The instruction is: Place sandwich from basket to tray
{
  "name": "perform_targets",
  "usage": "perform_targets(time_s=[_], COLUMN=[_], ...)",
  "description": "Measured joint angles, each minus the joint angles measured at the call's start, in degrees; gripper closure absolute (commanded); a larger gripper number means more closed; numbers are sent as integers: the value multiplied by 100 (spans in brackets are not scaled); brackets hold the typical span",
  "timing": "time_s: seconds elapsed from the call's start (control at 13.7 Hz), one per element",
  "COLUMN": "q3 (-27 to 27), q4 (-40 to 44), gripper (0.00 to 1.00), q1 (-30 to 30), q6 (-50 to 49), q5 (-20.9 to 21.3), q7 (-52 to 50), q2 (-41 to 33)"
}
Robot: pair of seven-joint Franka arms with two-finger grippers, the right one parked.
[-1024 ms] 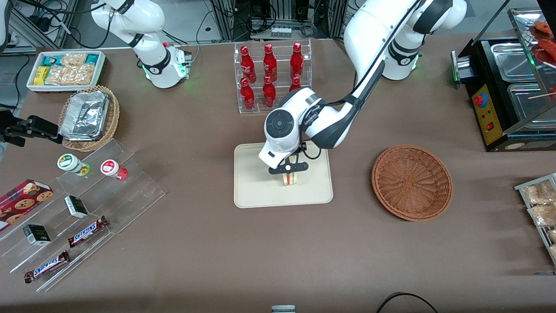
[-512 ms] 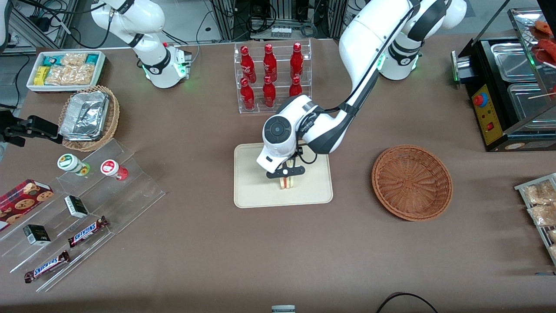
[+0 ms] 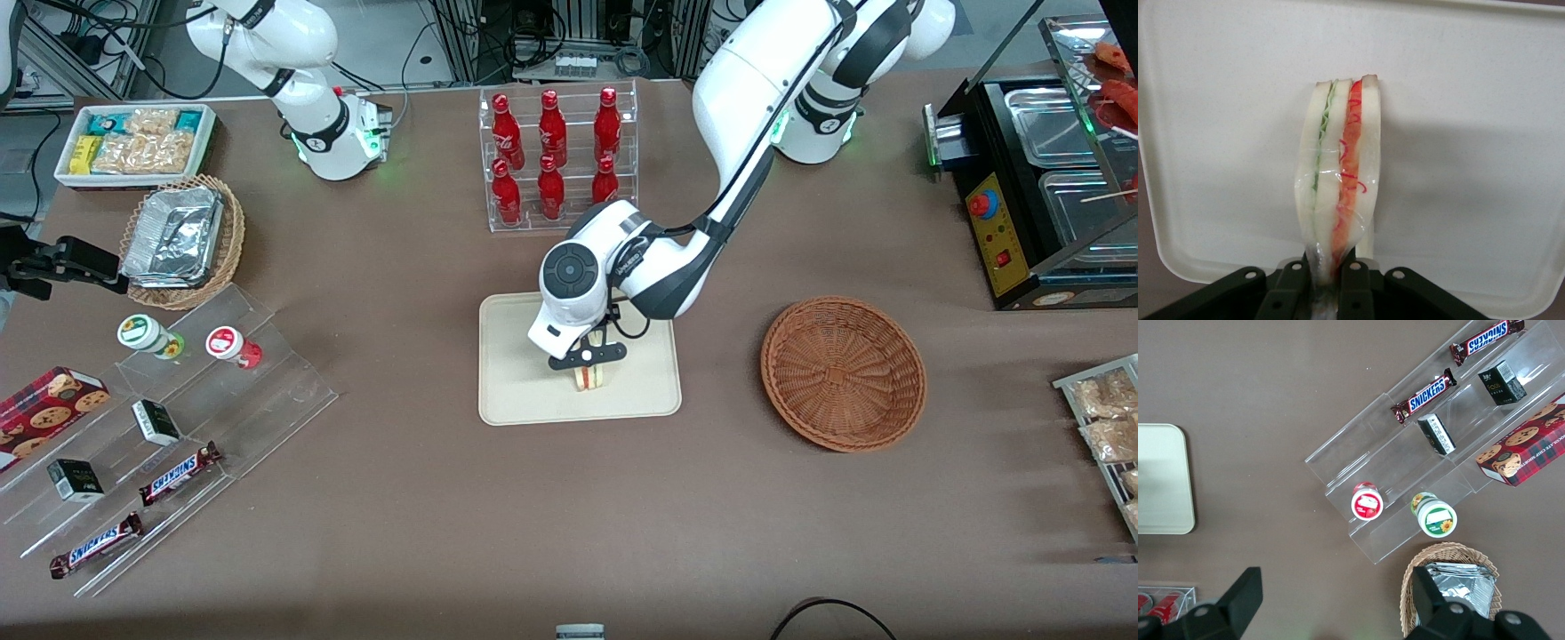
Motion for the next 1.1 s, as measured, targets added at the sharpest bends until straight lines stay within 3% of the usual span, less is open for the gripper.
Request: perform_targets(time_s=[0.07,0.59,1.1], q3=[0,-1,30], q4=[0,170,964], gripper=[0,0,0], q1=[-1,-31,6], q6=[7,-18,-1388], q5=[39,81,81], q7=[-52,-221,103], q2=[12,11,-554])
